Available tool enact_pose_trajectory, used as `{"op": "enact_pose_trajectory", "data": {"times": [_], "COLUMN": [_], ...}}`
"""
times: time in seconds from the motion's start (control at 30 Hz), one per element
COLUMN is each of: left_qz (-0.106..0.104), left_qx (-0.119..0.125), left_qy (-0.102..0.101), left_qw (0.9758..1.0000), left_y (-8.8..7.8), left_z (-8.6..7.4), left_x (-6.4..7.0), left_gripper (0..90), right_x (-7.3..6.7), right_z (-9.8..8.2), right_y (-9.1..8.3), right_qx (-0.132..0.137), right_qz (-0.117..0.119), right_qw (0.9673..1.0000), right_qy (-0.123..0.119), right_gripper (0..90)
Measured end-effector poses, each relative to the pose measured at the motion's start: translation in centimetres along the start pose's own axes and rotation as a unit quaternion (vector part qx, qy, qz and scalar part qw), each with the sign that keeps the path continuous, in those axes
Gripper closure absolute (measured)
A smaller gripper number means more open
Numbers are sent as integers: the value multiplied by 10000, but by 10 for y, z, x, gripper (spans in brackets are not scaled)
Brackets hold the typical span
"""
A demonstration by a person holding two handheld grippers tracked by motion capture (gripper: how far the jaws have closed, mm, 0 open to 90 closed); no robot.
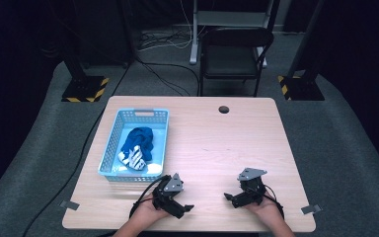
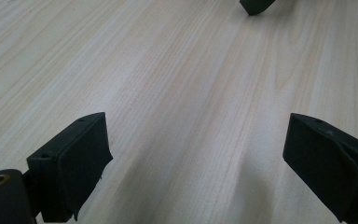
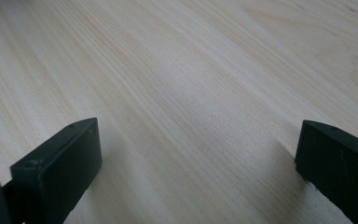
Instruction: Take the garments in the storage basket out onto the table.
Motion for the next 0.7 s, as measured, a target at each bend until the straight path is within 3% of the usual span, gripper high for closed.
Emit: {"op": "enact_pose_trajectory", "data": {"times": [0.7], "left_qz": [31], "left_qx": [377], "left_qy": [47], "left_qw": [9993], "left_y": [-19], "left_z": [16], "left_x": [4], "left_gripper": [73], "right_x": [0], "right_z": [0], "right_y": [0], "right_qx": [2], "right_qz": [0], "right_qw": [10000], "right_qy": [-6], "right_gripper": [0]}}
Point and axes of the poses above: each handheld gripper's, and its own axes: y roughly forward along the jaws, z roughly out of its top, x roughly to its right, the point moved 2 cm from there along y, roughly forward along the jaws, and after that the axes turned 13 degrees about y, right-handed, at the moved point
